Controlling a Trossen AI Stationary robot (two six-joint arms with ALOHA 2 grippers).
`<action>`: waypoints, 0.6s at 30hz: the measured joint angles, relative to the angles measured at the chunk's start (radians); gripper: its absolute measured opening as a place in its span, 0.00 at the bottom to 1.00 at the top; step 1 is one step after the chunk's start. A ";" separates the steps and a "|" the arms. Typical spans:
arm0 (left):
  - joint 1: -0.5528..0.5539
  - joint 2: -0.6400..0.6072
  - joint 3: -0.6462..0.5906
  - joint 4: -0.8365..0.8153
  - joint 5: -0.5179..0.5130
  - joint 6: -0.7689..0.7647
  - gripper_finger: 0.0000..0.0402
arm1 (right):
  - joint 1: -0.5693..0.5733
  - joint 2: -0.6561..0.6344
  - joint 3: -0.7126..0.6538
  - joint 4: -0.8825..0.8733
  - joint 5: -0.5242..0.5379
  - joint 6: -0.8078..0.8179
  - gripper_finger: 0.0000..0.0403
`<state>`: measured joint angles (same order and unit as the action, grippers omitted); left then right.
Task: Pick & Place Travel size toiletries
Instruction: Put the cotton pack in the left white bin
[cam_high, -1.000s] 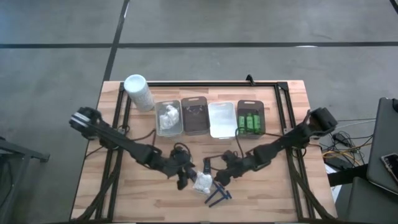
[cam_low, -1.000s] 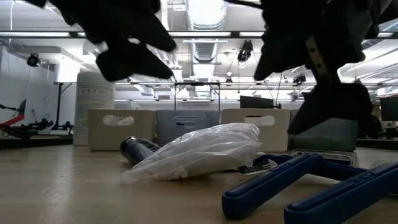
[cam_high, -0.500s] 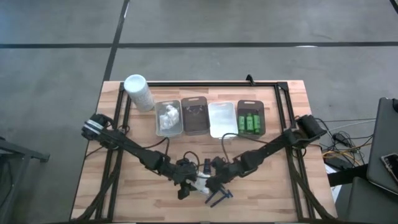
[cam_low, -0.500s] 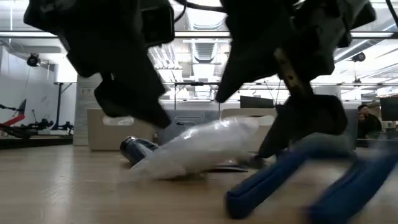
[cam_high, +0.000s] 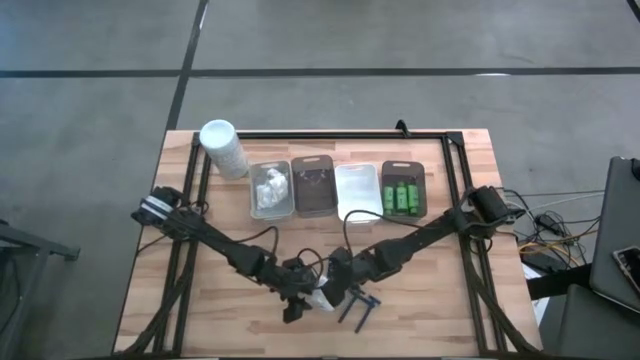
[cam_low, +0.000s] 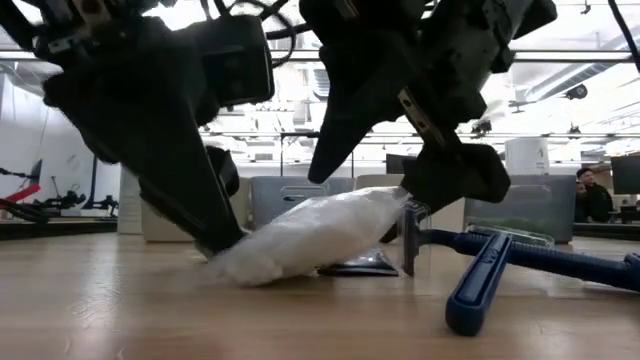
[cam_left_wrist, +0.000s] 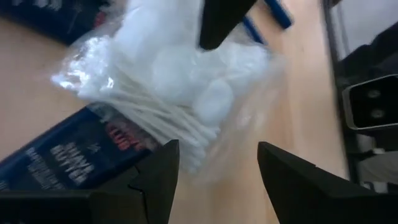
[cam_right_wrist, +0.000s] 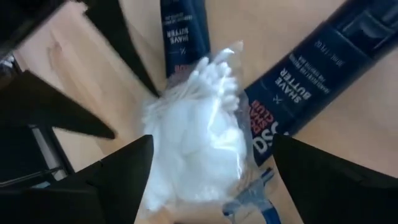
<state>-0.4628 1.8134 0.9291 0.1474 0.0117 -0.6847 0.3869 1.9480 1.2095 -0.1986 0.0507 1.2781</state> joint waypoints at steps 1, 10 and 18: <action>0.000 0.003 0.000 -0.002 -0.003 -0.002 0.55 | -0.001 0.000 0.000 0.000 -0.006 0.000 0.79; 0.006 0.025 0.000 0.010 -0.039 -0.021 0.55 | -0.001 -0.016 0.000 -0.013 -0.095 -0.014 0.69; 0.020 0.029 0.000 0.015 -0.052 -0.005 0.55 | -0.032 -0.029 -0.002 -0.016 -0.101 -0.080 0.57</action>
<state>-0.4423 1.8423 0.9291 0.1625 -0.0406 -0.6895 0.3552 1.9193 1.2079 -0.2142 -0.0507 1.1982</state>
